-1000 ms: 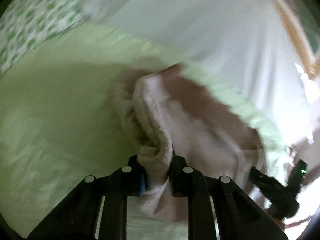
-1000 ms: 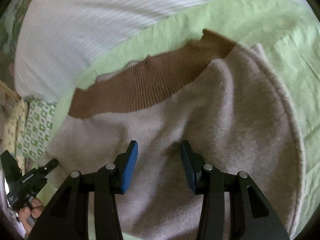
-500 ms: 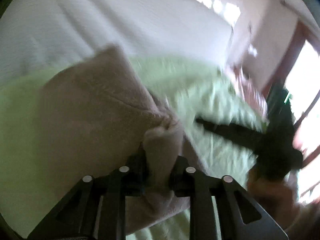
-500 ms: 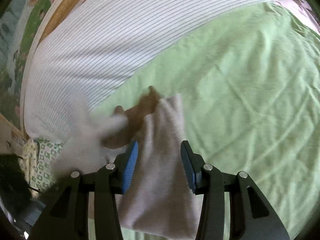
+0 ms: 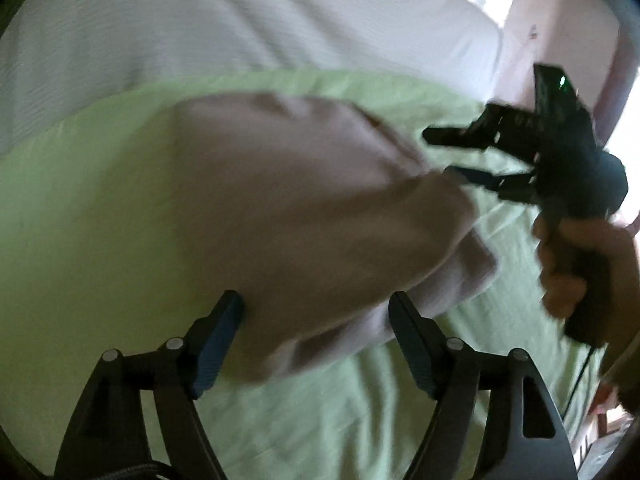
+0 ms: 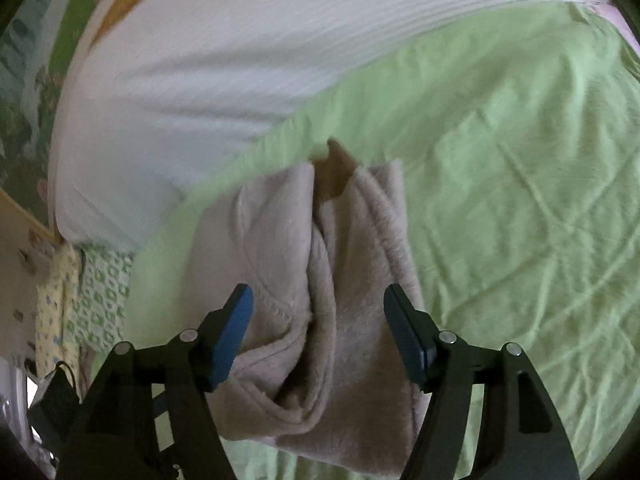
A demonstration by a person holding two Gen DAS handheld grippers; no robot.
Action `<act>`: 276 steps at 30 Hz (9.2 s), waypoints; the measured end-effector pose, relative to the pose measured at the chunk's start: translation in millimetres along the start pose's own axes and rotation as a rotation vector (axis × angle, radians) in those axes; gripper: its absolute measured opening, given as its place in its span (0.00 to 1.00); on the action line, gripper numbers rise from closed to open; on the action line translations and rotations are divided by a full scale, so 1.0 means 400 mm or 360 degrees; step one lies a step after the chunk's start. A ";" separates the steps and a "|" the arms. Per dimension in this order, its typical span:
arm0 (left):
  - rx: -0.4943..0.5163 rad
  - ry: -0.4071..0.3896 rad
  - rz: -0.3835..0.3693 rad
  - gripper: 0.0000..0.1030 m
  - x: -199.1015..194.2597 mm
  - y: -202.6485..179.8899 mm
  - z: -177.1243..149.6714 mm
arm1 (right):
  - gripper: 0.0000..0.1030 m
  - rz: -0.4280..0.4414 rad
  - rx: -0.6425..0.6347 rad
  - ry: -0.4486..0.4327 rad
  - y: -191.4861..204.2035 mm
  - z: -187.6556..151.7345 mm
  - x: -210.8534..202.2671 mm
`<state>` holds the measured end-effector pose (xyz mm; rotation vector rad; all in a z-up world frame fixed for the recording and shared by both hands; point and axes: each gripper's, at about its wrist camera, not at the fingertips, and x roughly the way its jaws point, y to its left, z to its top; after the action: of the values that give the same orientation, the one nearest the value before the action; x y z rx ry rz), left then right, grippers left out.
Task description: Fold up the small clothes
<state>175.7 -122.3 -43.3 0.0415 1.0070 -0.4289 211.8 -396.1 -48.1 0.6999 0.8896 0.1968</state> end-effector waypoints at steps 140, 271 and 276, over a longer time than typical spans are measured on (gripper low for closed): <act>-0.0763 -0.0148 -0.0096 0.41 -0.107 0.360 0.095 | 0.30 0.0495 -0.0318 0.0359 0.281 -0.111 0.176; -0.0421 -0.0235 0.0705 0.84 -0.231 0.196 -0.281 | 0.95 -0.0049 -0.1022 -0.0055 0.415 -0.576 0.006; -0.0409 -0.0230 0.0693 0.84 -0.230 0.196 -0.275 | 0.95 -0.0044 -0.1018 -0.0061 0.419 -0.569 0.004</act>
<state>73.2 5.1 -39.6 -0.0021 0.8739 0.0956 58.6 -158.7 -40.3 0.0953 0.7396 0.4181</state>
